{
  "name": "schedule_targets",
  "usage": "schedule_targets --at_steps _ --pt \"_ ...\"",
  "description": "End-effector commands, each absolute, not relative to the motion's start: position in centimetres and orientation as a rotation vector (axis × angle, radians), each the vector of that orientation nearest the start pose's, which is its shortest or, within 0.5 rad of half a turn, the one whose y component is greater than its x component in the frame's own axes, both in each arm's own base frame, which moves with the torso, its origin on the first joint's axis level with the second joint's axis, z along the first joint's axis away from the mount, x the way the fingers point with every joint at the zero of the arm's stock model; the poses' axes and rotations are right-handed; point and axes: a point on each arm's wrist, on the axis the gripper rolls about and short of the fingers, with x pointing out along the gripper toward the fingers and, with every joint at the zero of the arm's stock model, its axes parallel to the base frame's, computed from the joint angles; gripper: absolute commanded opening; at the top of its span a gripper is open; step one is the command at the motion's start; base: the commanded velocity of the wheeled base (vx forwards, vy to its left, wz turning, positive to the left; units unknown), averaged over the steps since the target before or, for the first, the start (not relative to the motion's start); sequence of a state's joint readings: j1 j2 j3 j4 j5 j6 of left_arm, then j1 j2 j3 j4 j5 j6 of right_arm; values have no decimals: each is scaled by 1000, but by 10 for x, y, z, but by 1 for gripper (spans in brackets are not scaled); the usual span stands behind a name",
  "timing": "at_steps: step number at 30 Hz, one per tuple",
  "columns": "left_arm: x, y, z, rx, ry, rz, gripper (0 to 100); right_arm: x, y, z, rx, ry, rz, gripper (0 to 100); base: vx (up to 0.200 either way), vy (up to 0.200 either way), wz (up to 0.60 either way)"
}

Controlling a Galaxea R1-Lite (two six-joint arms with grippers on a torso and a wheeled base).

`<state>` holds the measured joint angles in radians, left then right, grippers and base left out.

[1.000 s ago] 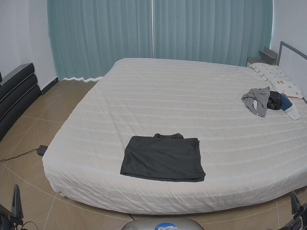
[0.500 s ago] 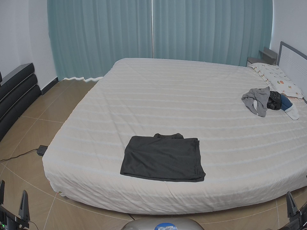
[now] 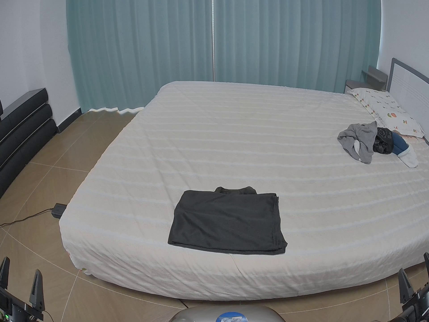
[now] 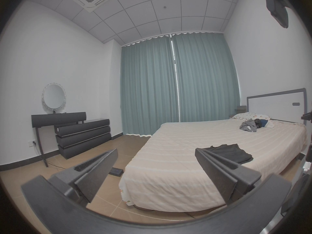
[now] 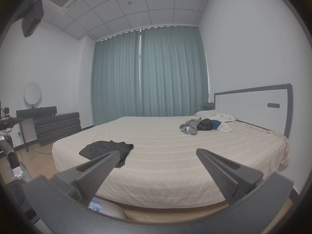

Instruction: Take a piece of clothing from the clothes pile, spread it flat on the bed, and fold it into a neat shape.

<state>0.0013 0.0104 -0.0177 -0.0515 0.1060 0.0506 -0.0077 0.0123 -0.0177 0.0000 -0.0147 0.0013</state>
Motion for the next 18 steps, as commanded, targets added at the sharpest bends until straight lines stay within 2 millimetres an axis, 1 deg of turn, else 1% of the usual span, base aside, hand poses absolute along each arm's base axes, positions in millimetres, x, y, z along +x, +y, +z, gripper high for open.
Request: schedule_targets --at_steps 1,3,5,18 --pt "-23 0 78 -11 -18 -20 100 -23 0 76 -9 0 -12 100 0 0 0" --pt "-23 -1 74 0 20 -37 100 -23 0 76 -6 2 -8 100 0 0 0" --pt "-23 -1 75 25 3 -25 100 -23 0 76 -8 0 -3 100 0 0 0" --pt "-23 0 75 18 3 -11 100 -23 0 76 -6 0 2 100 0 0 0"
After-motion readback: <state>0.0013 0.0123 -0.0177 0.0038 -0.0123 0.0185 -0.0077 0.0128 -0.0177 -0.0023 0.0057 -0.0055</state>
